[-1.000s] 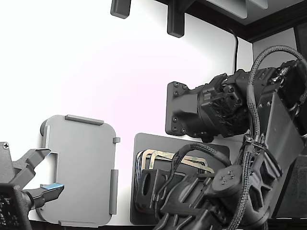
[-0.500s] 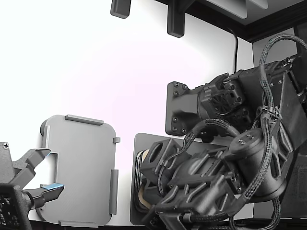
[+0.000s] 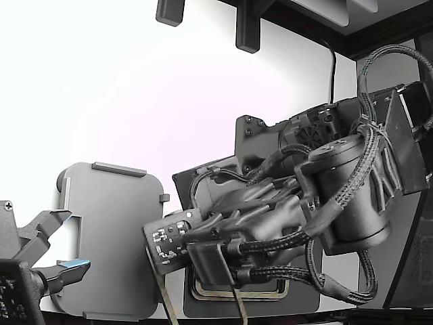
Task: Move top rectangular frame to the holder.
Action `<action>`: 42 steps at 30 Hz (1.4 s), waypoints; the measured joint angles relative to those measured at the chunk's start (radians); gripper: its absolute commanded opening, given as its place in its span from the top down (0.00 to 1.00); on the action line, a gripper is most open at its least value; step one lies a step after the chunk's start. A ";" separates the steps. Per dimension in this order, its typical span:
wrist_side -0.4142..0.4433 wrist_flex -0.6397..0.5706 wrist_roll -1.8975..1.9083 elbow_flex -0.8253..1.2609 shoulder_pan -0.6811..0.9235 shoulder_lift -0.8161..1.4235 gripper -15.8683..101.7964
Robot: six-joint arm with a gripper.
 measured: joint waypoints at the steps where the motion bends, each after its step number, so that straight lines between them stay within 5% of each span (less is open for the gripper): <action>1: 0.009 0.000 0.034 -0.011 -0.008 0.000 0.96; 42: 0.028 0.000 0.158 -0.256 -0.233 -0.278 0.96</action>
